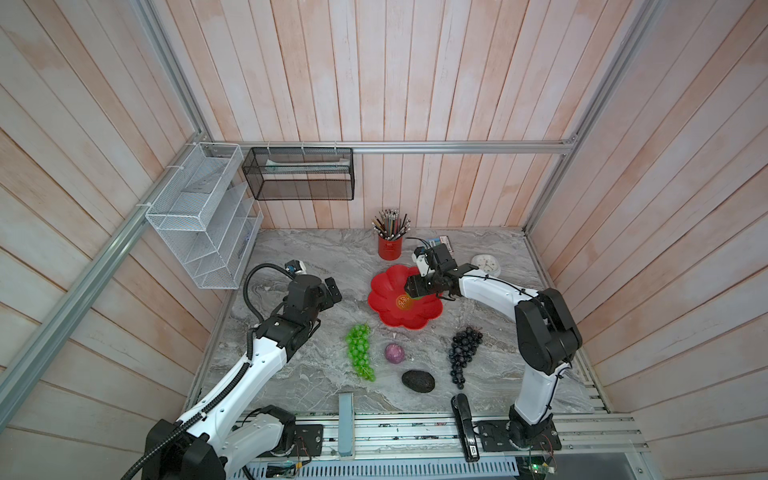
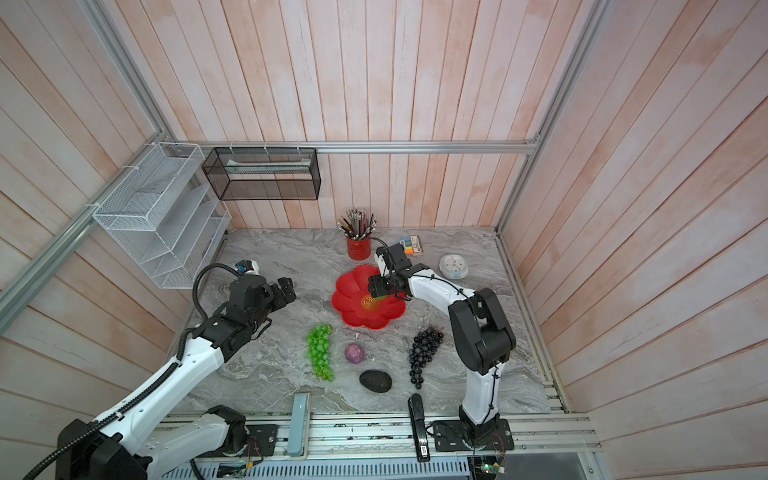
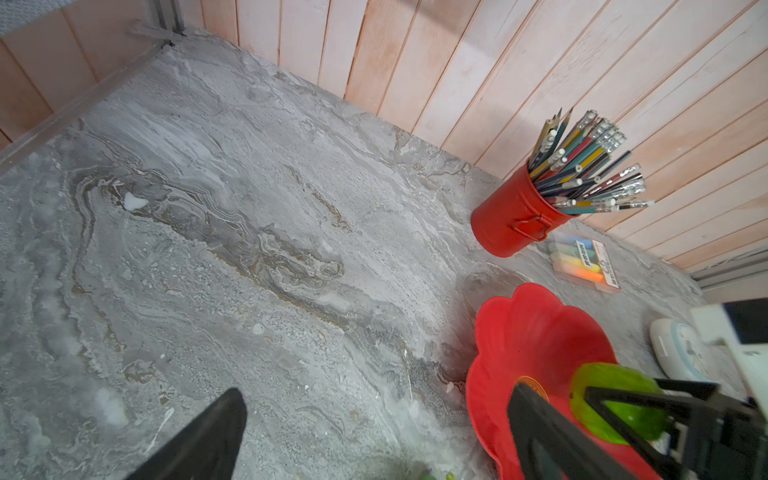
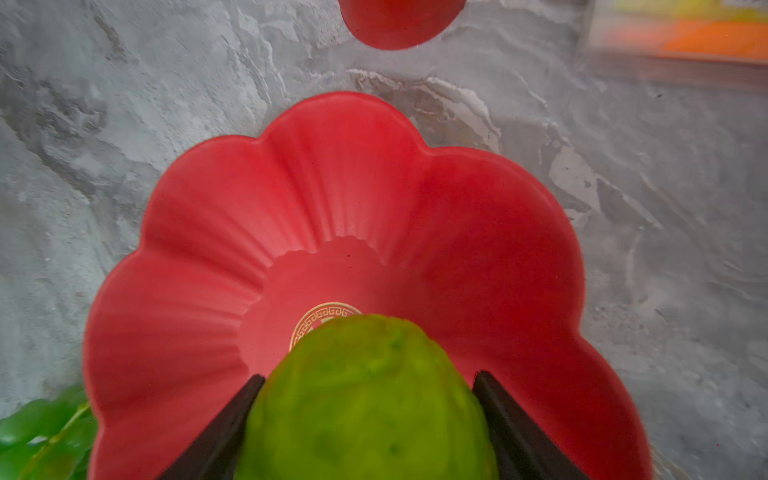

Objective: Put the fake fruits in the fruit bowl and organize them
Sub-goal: 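Carry the green fruit into the red bowl and open the right gripper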

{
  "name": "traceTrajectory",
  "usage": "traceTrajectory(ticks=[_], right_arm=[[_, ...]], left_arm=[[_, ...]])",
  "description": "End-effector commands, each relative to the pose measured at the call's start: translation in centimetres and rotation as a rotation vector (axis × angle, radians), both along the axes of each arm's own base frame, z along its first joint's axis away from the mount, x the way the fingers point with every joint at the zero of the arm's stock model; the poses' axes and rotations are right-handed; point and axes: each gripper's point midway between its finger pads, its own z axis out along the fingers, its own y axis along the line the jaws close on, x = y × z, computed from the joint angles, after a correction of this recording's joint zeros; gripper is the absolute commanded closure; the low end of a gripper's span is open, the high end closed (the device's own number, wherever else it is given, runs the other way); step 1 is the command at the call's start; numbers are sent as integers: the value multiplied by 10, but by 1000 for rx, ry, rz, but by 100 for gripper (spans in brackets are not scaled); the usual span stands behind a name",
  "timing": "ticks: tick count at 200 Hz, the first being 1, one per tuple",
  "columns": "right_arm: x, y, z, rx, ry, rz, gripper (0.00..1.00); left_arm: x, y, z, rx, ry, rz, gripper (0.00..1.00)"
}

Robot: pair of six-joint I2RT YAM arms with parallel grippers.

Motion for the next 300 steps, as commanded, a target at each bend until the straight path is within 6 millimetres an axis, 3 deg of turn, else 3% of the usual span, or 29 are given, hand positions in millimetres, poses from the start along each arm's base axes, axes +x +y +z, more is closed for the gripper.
traceTrajectory(ticks=[1, 40, 119, 155, 194, 251, 300], right_arm=[[12, 9, 2, 14, -28, 24, 49], [22, 11, -18, -17, -9, 24, 46], [34, 20, -33, -31, 22, 42, 40], [36, 20, -29, -49, 9, 39, 19], [40, 17, 6, -56, -74, 28, 11], [27, 16, 76, -63, -208, 40, 7], [-9, -13, 125, 37, -308, -41, 6]], left_arm=[[-3, -4, -13, -30, 43, -7, 0], [-4, -5, -17, -32, 53, -10, 0], [-7, -5, -16, -8, 60, -29, 0], [-11, -7, -12, 13, 94, -60, 0], [-17, -20, -16, 11, 186, -143, 0], [-23, -67, -29, -66, 324, -339, 0], [-63, -137, -59, -93, 509, -577, 5]])
